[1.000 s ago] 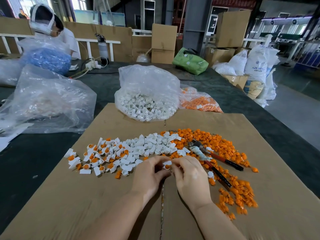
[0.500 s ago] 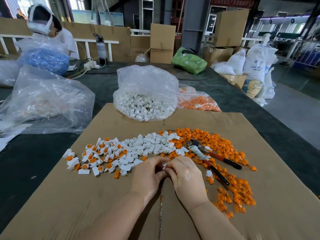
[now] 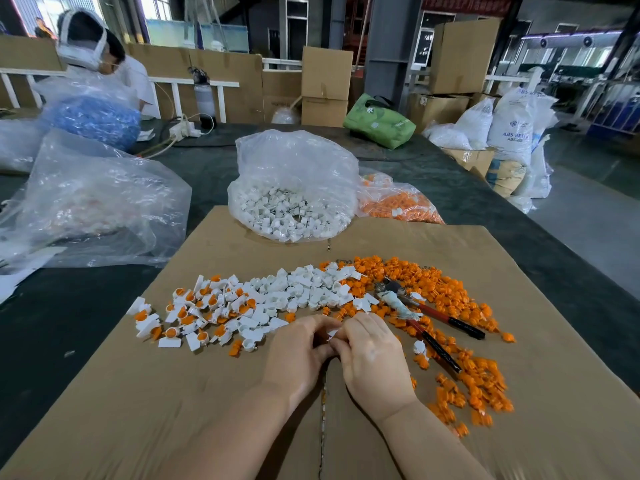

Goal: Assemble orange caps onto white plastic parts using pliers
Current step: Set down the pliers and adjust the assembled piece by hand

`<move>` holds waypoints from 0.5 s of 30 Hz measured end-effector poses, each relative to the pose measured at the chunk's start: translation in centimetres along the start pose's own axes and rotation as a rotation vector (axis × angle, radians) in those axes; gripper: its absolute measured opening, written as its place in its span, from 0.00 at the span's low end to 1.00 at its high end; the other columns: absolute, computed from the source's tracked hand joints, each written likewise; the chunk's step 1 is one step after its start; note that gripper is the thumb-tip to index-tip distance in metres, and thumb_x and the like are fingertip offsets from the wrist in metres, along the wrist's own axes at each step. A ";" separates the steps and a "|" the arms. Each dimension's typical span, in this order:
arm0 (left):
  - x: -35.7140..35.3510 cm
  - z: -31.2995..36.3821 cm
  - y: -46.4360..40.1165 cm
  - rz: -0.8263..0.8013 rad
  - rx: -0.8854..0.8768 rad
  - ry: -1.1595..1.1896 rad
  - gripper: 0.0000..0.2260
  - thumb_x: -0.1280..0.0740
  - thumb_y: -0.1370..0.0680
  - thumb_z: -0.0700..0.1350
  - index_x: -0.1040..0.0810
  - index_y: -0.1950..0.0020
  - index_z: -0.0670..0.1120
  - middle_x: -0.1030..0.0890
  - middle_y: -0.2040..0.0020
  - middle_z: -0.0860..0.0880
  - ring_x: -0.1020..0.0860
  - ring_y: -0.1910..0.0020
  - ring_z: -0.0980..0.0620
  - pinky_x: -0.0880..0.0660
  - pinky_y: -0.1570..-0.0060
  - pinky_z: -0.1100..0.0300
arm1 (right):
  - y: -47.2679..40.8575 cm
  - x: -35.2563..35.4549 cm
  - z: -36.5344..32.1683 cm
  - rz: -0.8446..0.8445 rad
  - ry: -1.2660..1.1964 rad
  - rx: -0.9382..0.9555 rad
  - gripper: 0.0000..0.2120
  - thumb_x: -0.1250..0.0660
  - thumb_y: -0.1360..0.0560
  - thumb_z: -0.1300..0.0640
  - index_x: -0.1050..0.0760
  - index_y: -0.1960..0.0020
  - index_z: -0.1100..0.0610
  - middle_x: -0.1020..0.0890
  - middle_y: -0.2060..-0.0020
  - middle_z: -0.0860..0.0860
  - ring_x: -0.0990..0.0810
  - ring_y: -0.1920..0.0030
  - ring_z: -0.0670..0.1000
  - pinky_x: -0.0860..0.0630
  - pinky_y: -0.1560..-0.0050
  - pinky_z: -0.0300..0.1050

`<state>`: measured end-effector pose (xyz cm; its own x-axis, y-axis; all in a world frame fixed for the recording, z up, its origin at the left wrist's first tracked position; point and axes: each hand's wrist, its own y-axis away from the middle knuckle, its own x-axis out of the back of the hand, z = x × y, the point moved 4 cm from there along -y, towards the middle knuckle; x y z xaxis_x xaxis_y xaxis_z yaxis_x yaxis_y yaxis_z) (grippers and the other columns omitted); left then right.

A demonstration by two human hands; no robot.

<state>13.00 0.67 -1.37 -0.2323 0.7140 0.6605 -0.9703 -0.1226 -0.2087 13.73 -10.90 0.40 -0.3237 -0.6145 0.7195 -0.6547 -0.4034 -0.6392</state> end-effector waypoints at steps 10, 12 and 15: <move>0.4 -0.2 0.0 0.038 0.044 0.142 0.13 0.27 0.28 0.43 0.20 0.44 0.53 0.21 0.52 0.59 0.25 0.51 0.63 0.34 0.54 0.80 | 0.3 0.4 1.3 0.040 -0.151 -0.188 0.04 0.27 0.31 0.67 0.19 0.57 0.60 0.20 0.63 0.50 0.22 0.58 0.50 0.31 0.52 0.32; 0.4 -0.2 0.0 0.045 0.057 0.164 0.14 0.27 0.28 0.42 0.20 0.44 0.53 0.21 0.53 0.61 0.25 0.52 0.65 0.34 0.54 0.82 | 0.2 0.5 1.4 0.041 -0.154 -0.208 0.05 0.29 0.30 0.68 0.19 0.56 0.59 0.20 0.62 0.49 0.22 0.57 0.49 0.30 0.53 0.31; 0.3 -0.4 0.0 0.031 0.066 0.170 0.14 0.27 0.28 0.42 0.20 0.44 0.53 0.21 0.52 0.61 0.24 0.50 0.64 0.34 0.53 0.81 | 0.2 0.4 0.8 0.004 -0.123 -0.129 0.07 0.28 0.32 0.69 0.19 0.58 0.59 0.20 0.63 0.50 0.22 0.58 0.49 0.30 0.54 0.32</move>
<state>12.94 1.17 -1.44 -0.2529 0.8144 0.5223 -0.9665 -0.1876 -0.1754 14.04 -11.76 0.31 -0.2452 -0.6976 0.6732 -0.7387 -0.3153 -0.5958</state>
